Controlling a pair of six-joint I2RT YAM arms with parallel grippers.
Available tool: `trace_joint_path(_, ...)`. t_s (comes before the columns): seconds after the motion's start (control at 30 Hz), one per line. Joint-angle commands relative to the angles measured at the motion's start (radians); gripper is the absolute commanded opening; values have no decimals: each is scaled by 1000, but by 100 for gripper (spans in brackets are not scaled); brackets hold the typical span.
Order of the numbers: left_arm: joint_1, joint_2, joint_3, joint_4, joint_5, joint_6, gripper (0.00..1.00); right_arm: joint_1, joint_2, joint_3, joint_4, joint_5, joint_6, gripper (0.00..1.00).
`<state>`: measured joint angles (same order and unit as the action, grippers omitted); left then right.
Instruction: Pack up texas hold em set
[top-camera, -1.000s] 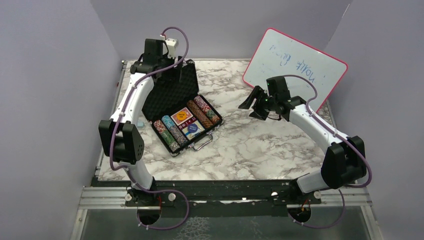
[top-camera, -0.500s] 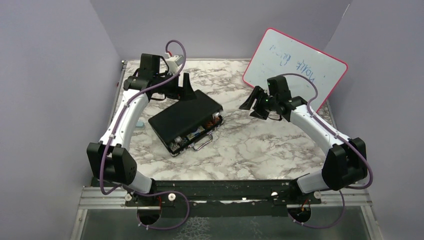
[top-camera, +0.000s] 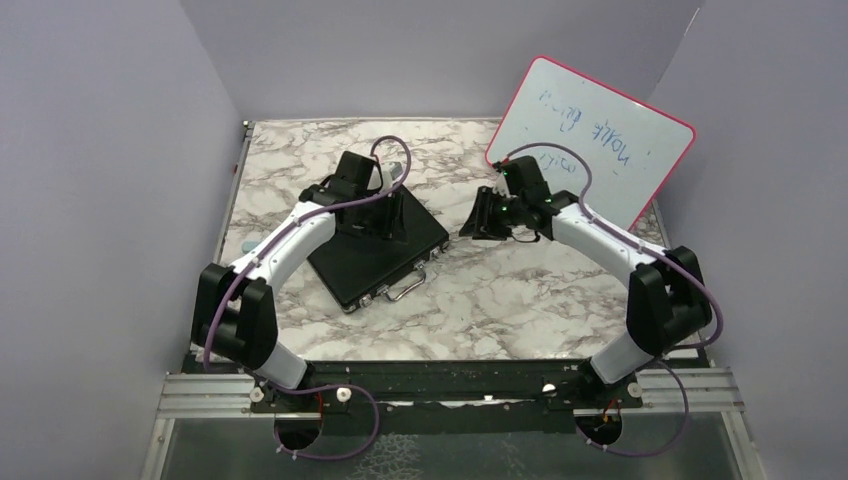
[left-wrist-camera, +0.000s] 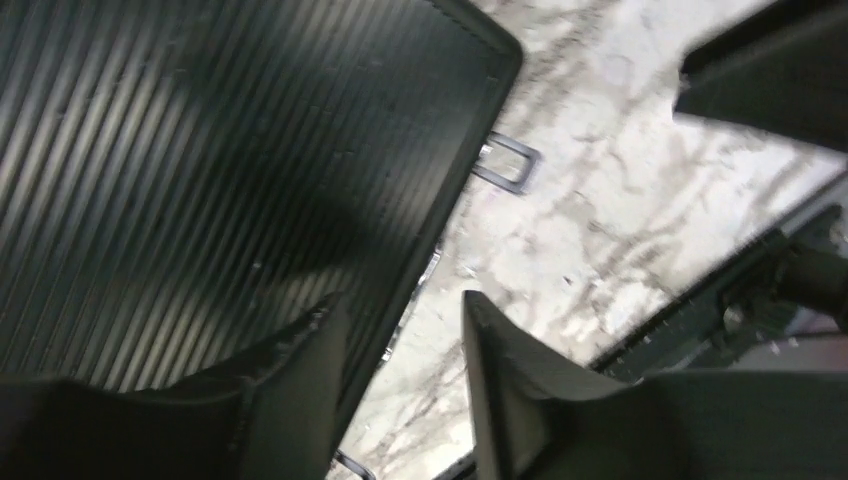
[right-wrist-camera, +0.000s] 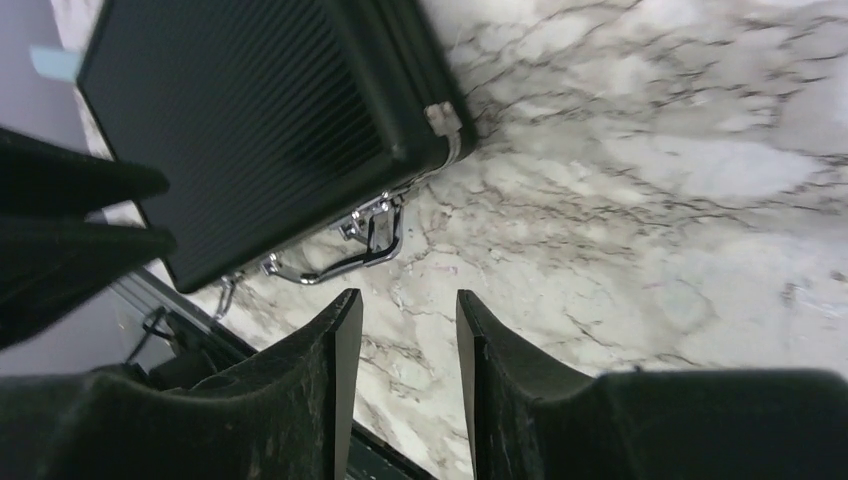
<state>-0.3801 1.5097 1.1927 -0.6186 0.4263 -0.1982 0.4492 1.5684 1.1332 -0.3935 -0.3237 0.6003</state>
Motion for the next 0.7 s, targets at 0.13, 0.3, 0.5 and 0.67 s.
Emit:
trace_joint_path(0.13,-17,92,-56,86,-111,-58,35,134,134,60,83,-54,-98,32)
trace_joint_path(0.3,-31,126,-103,63,-142,-67,30,160,190,96,81,-10,-96,31)
trace_joint_path(0.5,-34,156,-129,29,-192,-63,23,164,223,104,23,56,-102,21)
trace_joint_path(0.67,-35,178,-125,25,-200,-60,20,166,239,98,19,61,-120,15)
